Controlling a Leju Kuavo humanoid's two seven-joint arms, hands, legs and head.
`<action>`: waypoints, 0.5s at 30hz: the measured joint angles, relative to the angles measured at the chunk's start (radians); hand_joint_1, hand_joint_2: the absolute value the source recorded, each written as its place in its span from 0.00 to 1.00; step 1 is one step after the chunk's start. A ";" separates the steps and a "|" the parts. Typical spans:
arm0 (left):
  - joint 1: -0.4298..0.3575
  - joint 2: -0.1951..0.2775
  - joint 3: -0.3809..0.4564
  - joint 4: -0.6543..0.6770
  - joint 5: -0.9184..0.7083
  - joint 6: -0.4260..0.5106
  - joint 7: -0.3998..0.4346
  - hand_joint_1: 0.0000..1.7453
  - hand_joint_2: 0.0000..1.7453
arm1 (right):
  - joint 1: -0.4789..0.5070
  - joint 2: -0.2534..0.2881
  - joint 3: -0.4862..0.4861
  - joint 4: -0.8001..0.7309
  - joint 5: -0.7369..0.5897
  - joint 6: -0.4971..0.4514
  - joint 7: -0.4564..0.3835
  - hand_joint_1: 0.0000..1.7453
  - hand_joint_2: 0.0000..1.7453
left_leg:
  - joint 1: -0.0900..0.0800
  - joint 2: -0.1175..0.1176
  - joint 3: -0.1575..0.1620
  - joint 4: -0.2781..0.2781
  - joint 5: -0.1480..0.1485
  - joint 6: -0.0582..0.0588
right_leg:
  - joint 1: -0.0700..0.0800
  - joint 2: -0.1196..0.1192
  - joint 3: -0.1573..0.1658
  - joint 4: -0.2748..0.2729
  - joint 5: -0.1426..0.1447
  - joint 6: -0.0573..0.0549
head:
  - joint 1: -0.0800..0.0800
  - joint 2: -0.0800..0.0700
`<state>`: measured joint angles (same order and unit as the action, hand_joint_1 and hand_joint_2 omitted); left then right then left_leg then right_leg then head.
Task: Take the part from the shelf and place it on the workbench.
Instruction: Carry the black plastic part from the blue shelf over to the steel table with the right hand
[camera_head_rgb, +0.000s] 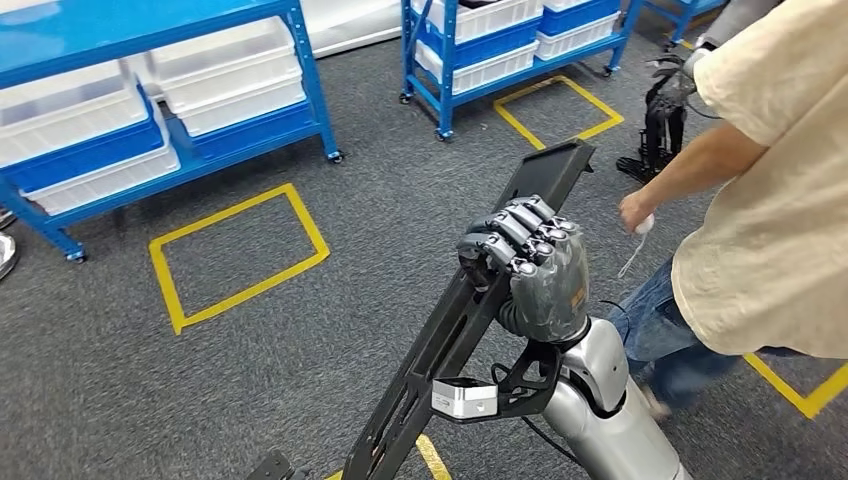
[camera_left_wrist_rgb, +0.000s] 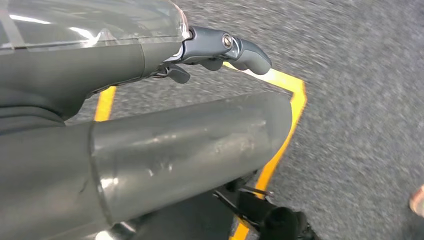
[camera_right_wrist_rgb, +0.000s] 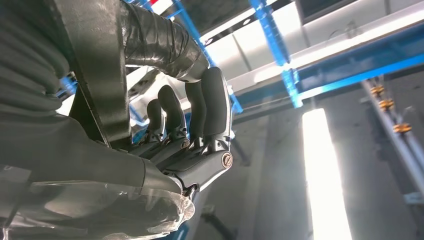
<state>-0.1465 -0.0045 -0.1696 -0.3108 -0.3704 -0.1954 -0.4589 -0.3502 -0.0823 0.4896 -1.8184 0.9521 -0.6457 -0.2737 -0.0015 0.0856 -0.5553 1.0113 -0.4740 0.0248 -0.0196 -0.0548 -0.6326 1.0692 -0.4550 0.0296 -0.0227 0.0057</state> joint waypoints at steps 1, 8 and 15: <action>-0.004 -0.002 -0.002 0.000 0.000 -0.001 0.001 0.00 0.00 | 0.001 -0.001 -0.002 -0.002 -0.001 0.000 0.000 1.00 1.00 | -0.001 0.008 -0.001 0.007 -0.005 -0.006 | 0.003 -0.004 0.007 -0.014 0.000 -0.008 | 0.000 0.000; -0.017 -0.017 -0.016 -0.004 0.001 -0.018 0.001 0.00 0.00 | 0.005 -0.008 -0.011 -0.012 -0.006 0.000 -0.002 1.00 1.00 | 0.012 -0.056 -0.062 0.169 -0.116 -0.036 | 0.004 0.068 -0.002 -0.022 0.017 -0.051 | 0.000 0.000; -0.011 -0.016 -0.024 -0.004 0.015 -0.007 0.002 0.00 0.00 | 0.009 -0.012 -0.019 -0.012 -0.022 0.001 -0.010 1.00 1.00 | 0.006 -0.139 -0.019 0.063 -0.023 -0.003 | 0.013 0.154 -0.012 -0.017 0.028 -0.051 | 0.000 0.000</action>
<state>-0.1575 -0.0202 -0.1934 -0.3143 -0.3554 -0.2023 -0.4574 -0.3416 -0.0947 0.4711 -1.8303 0.9299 -0.6451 -0.2842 0.0043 -0.0531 -0.5741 1.0743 -0.4970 0.0221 -0.0066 0.0987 -0.6447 1.0527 -0.4266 -0.0211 -0.0228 0.0057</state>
